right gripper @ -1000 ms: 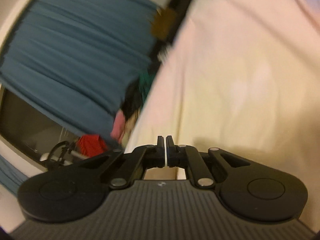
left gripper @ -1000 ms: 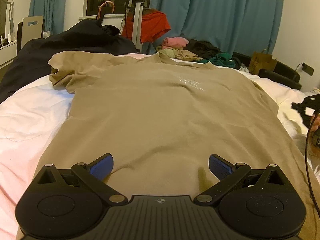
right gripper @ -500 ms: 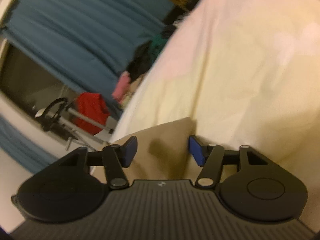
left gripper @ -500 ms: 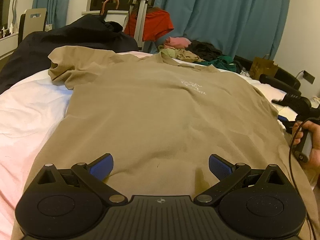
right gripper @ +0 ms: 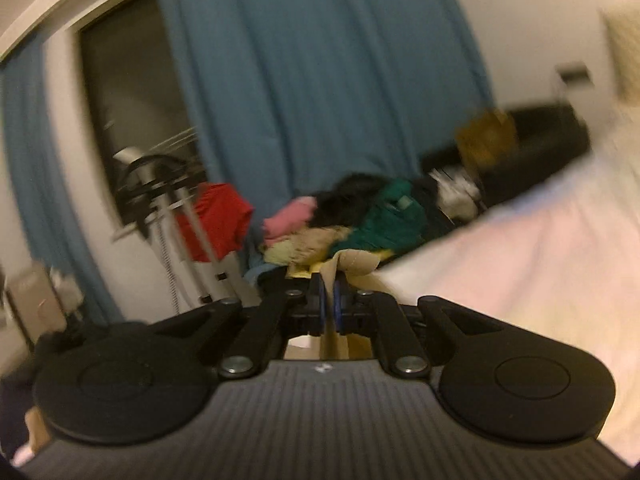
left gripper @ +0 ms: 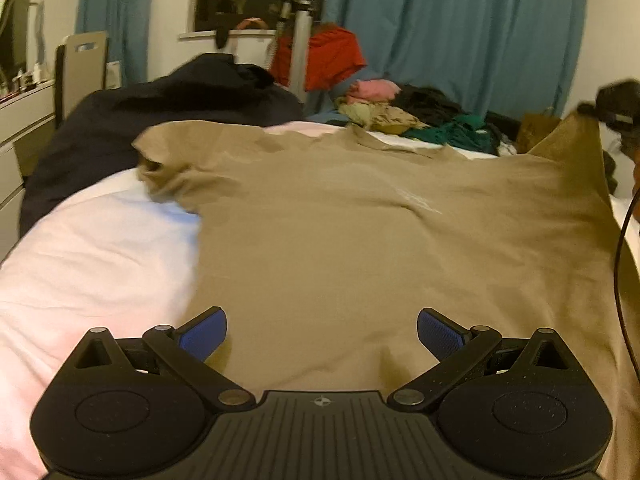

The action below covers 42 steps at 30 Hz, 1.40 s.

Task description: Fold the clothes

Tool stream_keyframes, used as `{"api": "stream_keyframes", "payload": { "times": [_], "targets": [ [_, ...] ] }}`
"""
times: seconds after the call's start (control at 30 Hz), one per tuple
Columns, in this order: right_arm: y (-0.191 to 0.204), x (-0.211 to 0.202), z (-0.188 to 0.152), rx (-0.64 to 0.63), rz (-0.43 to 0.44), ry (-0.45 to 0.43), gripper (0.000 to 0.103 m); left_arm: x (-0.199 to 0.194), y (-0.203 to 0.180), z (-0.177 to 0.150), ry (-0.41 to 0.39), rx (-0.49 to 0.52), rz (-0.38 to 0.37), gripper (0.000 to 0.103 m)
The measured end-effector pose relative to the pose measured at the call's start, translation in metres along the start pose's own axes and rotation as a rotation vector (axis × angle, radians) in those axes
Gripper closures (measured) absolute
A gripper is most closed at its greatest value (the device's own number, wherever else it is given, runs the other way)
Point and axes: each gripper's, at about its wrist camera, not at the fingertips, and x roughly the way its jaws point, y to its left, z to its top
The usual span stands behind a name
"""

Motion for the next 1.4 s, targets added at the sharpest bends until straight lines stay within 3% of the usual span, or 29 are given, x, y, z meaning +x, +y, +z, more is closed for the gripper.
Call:
{"api": "stream_keyframes", "payload": {
  "times": [0.13,0.27,0.43,0.47,0.5,0.57,0.6,0.87,1.07,1.27,1.4],
  "targets": [
    [0.083,0.008,-0.004,-0.162,0.066,0.064,0.095,-0.011,0.031,0.012,-0.016,-0.065,-0.001,0.001],
    [0.153,0.034,-0.044,-0.315,0.120,0.182,0.095,-0.017,0.061,0.017,-0.030,-0.145,-0.005,0.001],
    [0.181,0.064,-0.087,-0.344,0.193,0.350,0.092,-0.009,0.078,0.014,-0.018,-0.159,-0.010,0.001],
    [0.186,0.070,-0.095,-0.345,0.208,0.384,0.080,-0.007,0.079,0.013,-0.012,-0.160,-0.015,0.001],
    [0.187,0.070,-0.098,-0.329,0.222,0.397,0.046,-0.005,0.079,0.012,-0.007,-0.162,-0.020,0.001],
    [0.180,0.052,-0.092,-0.262,0.249,0.373,0.003,-0.003,0.077,0.011,-0.002,-0.161,-0.031,0.001],
    [0.176,0.040,-0.086,-0.238,0.268,0.357,0.000,-0.002,0.076,0.011,-0.001,-0.159,-0.034,0.001],
    [0.138,-0.108,-0.049,-0.188,0.282,0.249,0.000,-0.019,0.048,0.005,-0.047,-0.081,-0.043,0.001],
    [0.061,-0.231,-0.053,-0.068,0.192,0.161,0.000,-0.042,0.013,-0.010,-0.033,-0.013,-0.084,0.002],
    [-0.012,-0.294,-0.059,0.023,0.056,0.121,0.000,-0.066,-0.049,-0.033,0.016,0.114,-0.165,0.006],
    [-0.052,-0.305,-0.053,0.111,0.041,0.079,0.000,-0.075,-0.100,-0.049,0.072,0.173,-0.231,0.010]
  ]
}}
